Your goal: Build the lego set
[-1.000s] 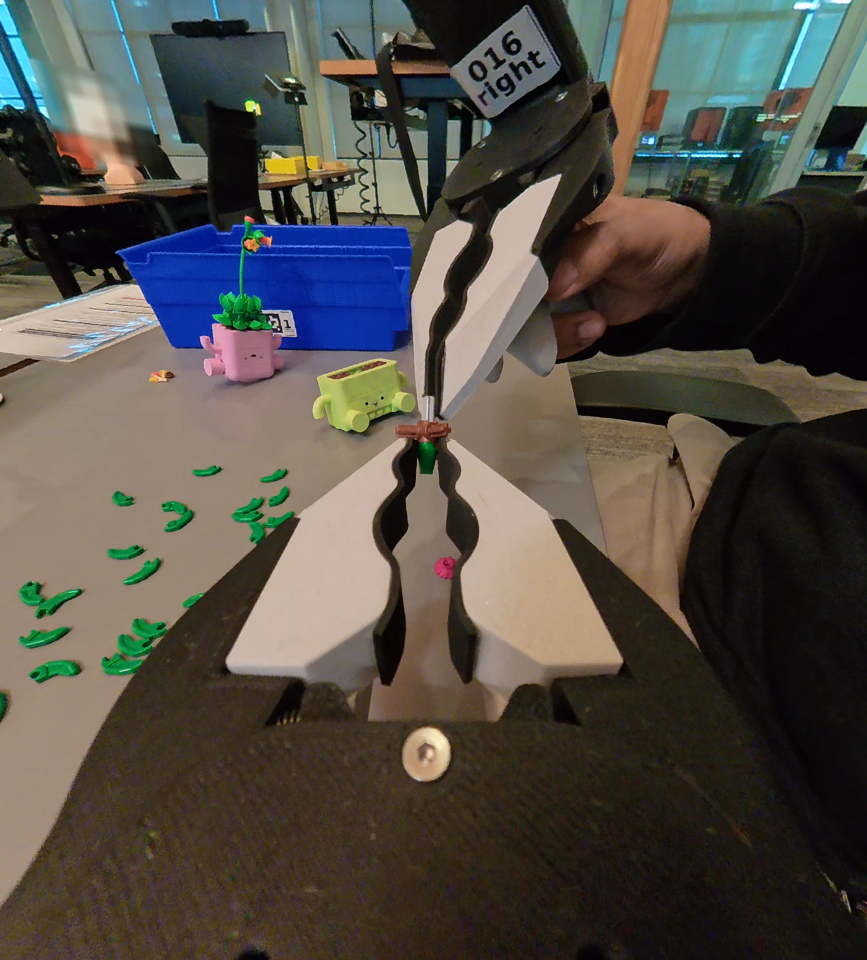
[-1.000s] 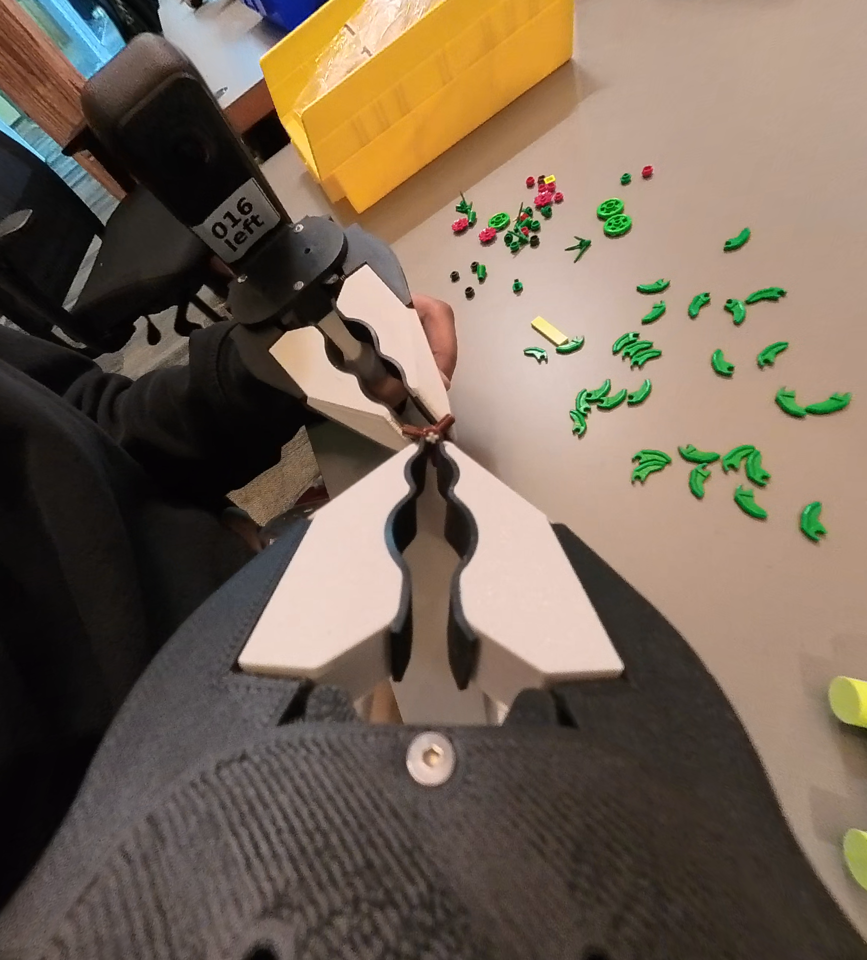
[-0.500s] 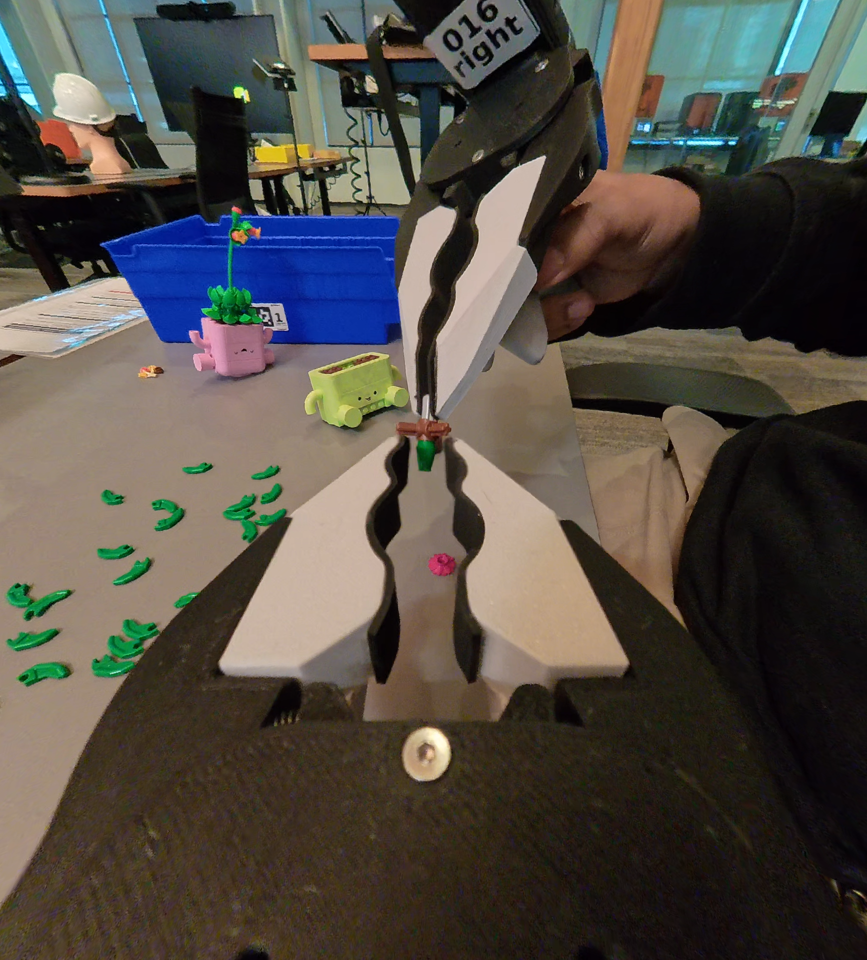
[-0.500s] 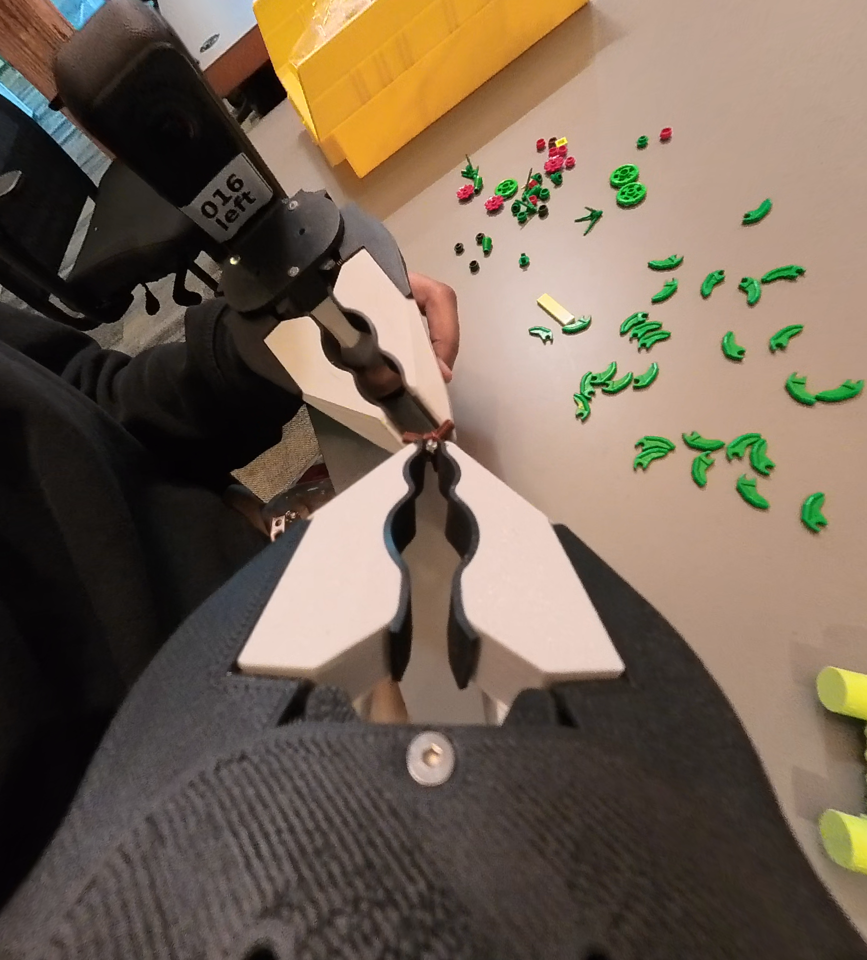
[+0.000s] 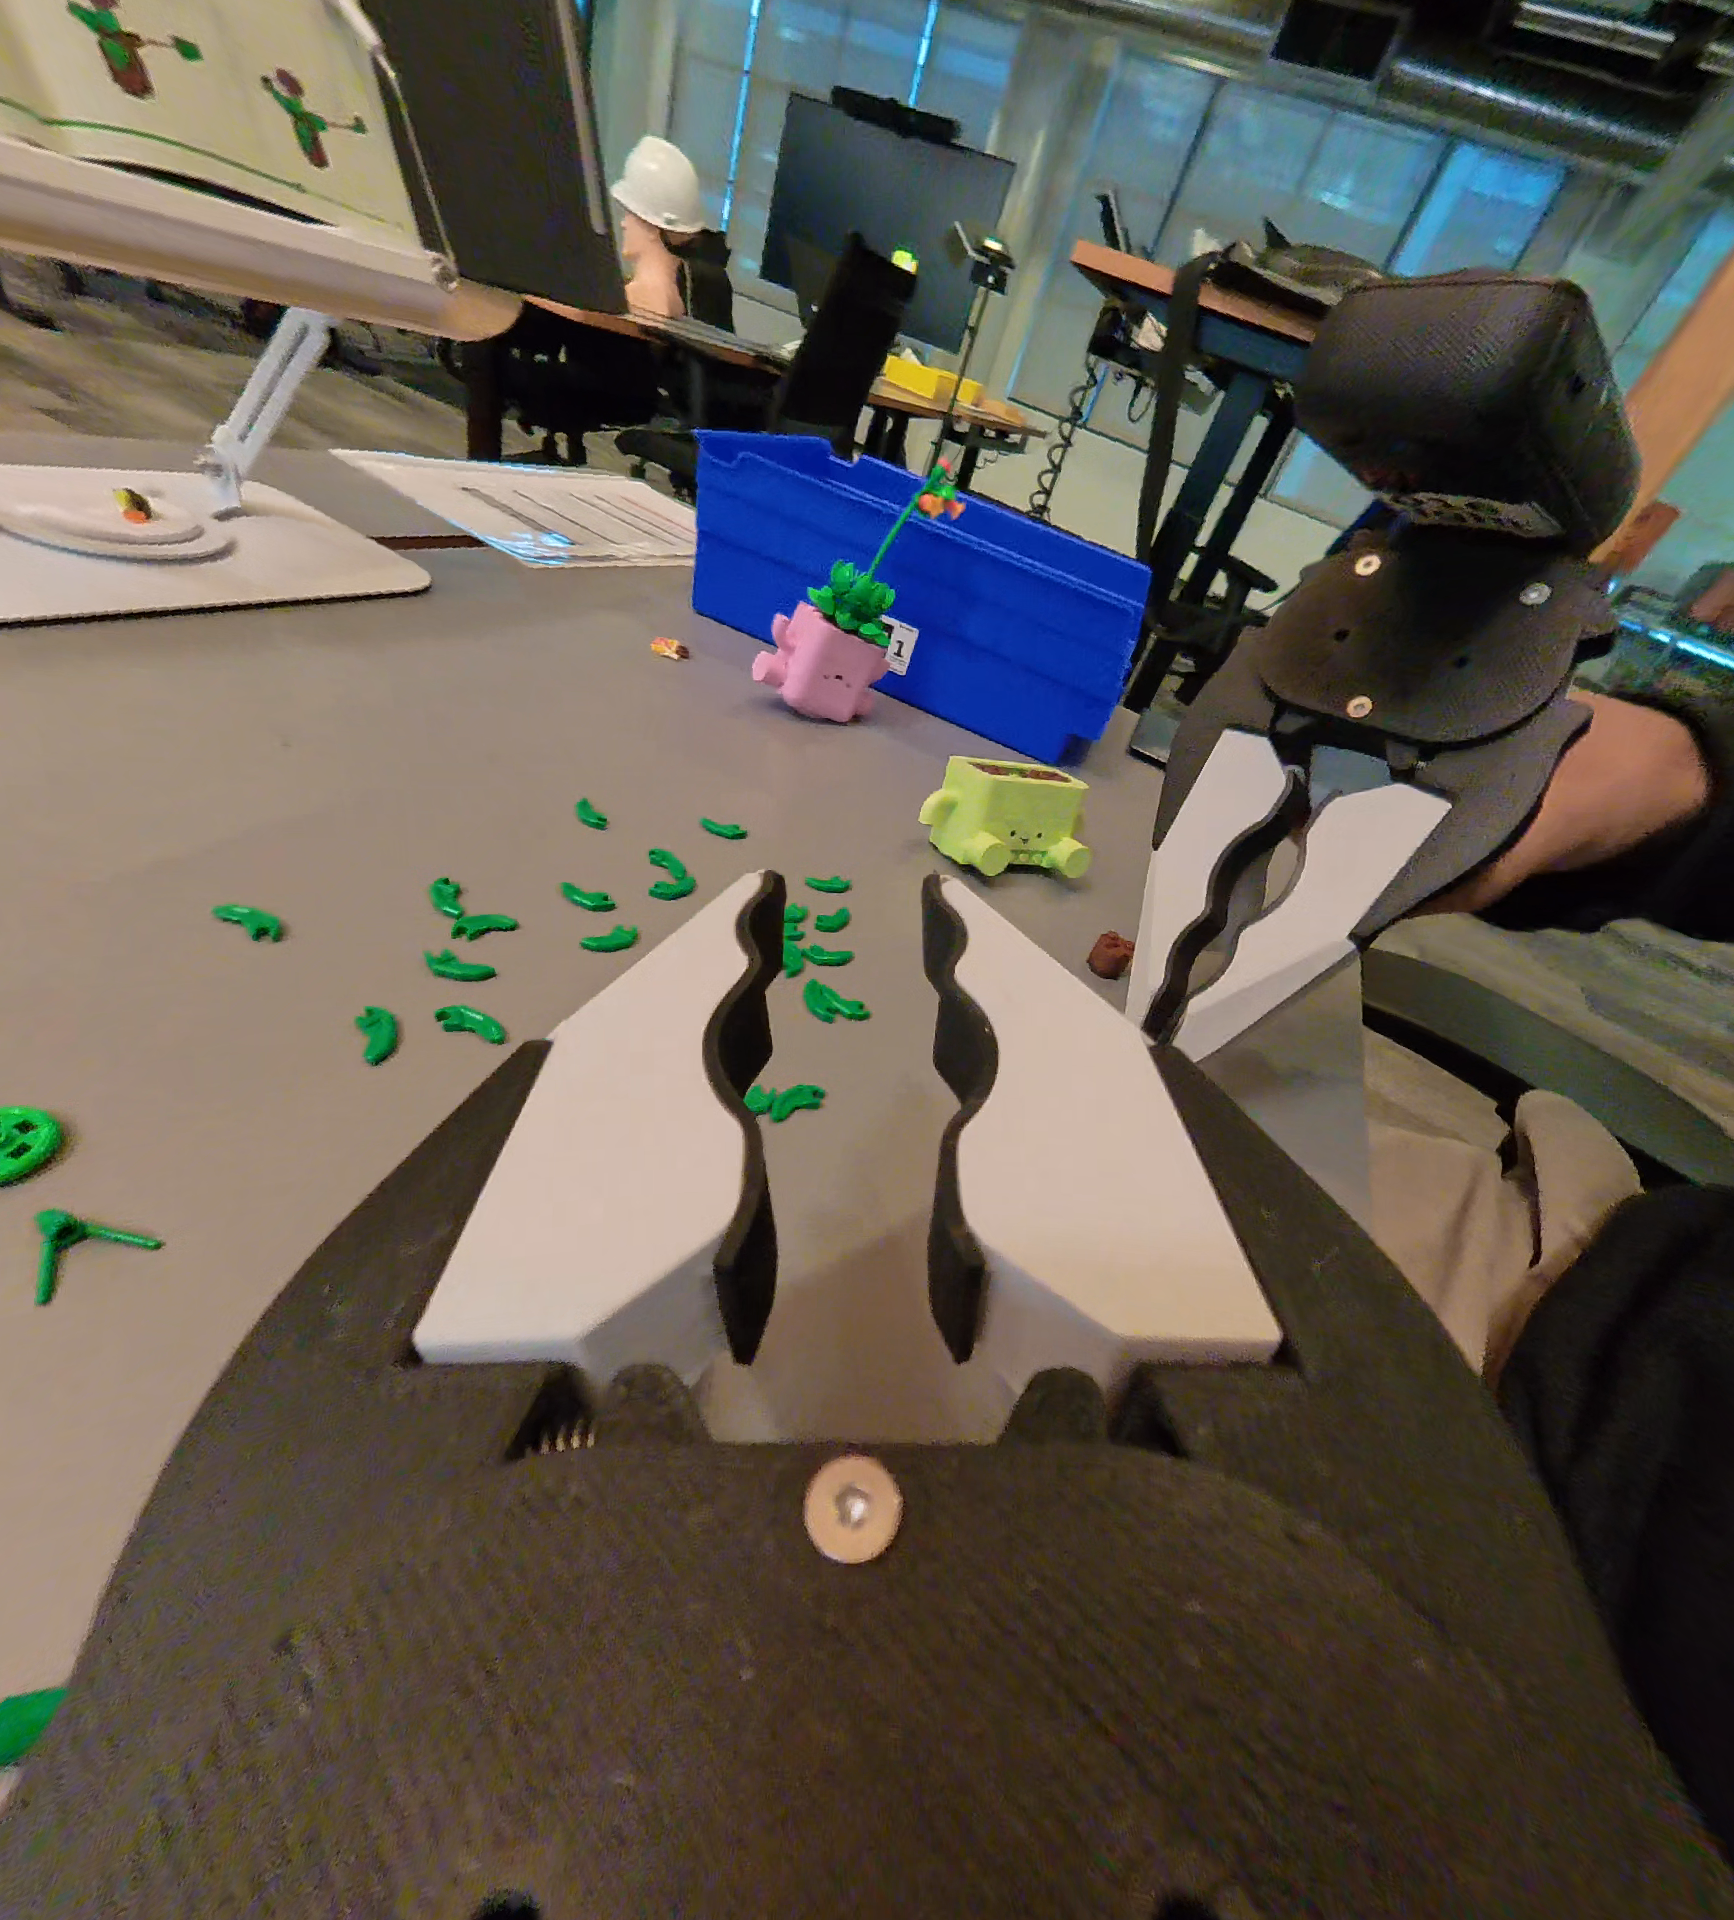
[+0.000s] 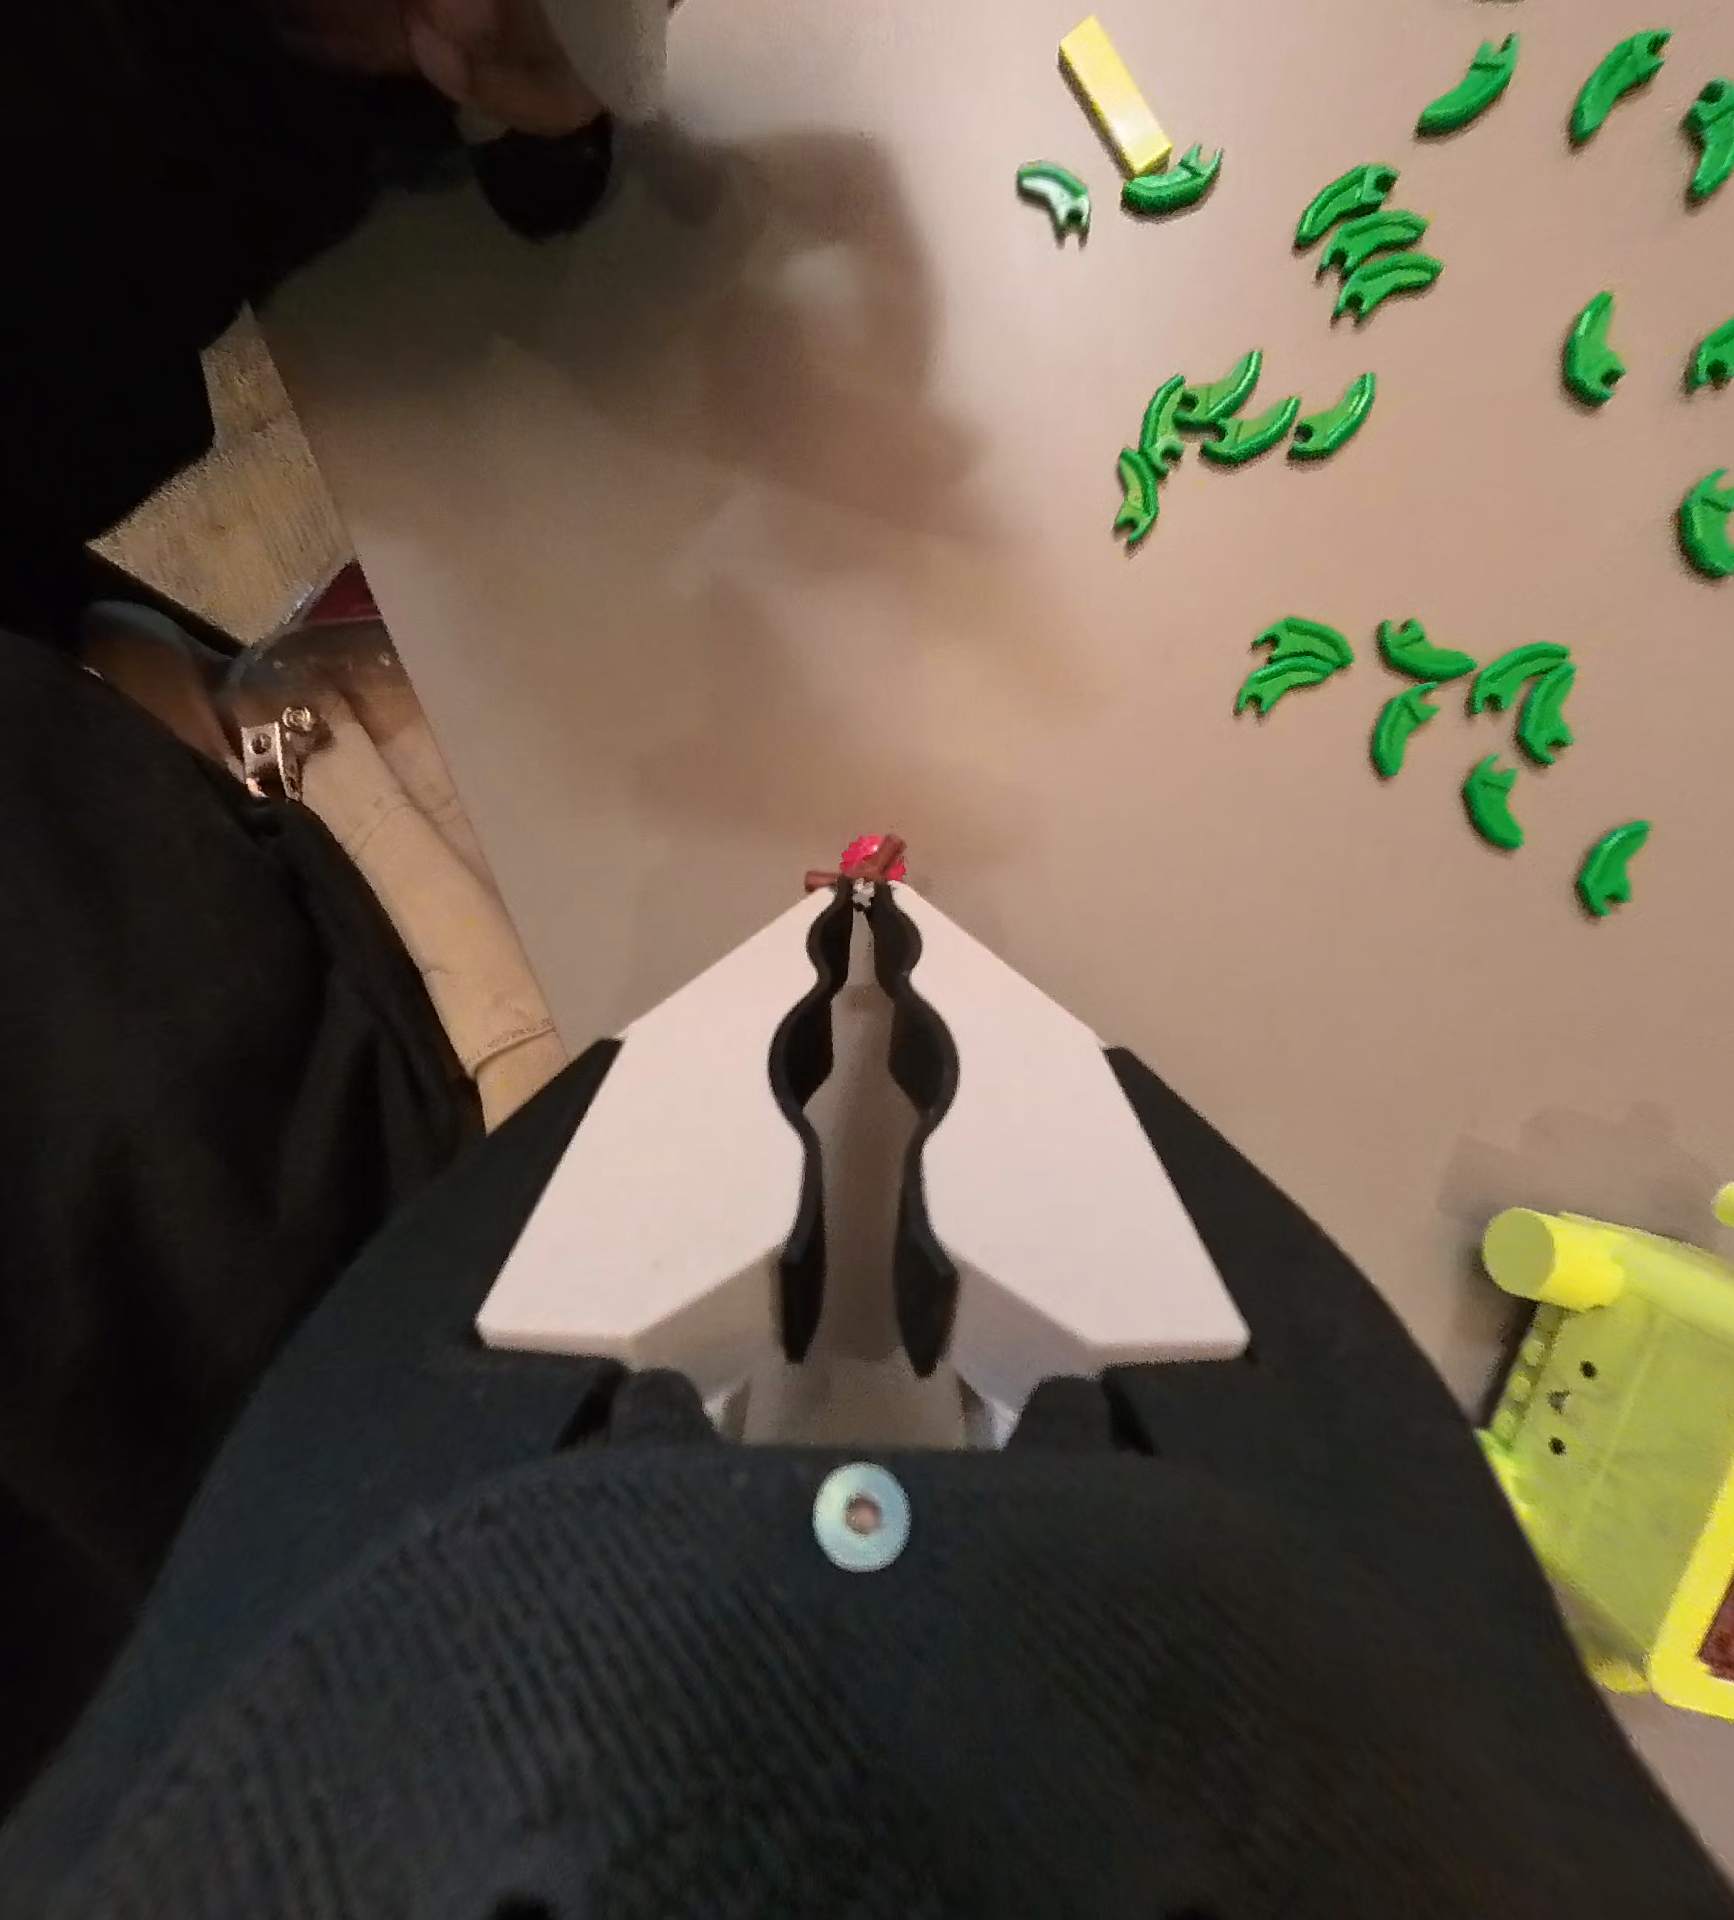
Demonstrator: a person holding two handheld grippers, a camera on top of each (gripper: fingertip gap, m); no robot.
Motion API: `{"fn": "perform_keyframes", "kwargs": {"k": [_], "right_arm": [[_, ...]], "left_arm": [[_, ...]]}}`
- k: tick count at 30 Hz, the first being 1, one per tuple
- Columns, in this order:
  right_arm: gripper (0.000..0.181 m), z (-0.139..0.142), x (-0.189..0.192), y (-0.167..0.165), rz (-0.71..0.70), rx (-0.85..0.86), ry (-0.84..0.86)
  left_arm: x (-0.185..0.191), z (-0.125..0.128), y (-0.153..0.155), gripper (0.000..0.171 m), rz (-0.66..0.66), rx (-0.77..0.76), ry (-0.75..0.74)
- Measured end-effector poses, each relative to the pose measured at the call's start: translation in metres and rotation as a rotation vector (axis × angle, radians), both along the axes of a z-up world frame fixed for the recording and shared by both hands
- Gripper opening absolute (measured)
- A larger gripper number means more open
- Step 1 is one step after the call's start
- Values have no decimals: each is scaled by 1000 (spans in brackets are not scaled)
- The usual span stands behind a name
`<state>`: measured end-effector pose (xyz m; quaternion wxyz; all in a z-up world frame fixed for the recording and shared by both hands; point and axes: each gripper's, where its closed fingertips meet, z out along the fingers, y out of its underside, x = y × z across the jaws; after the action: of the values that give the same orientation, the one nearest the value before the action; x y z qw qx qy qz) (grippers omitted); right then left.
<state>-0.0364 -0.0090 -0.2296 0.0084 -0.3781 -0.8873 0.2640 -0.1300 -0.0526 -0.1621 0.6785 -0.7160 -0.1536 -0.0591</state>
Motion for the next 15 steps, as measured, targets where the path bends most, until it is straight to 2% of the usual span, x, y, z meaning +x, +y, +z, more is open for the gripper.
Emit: {"fn": "perform_keyframes", "kwargs": {"k": [15], "right_arm": [[2, -8, -3, -7, 54, 88, -56]], "left_arm": [[-13, 5, -9, 23, 52, 37, -38]]}}
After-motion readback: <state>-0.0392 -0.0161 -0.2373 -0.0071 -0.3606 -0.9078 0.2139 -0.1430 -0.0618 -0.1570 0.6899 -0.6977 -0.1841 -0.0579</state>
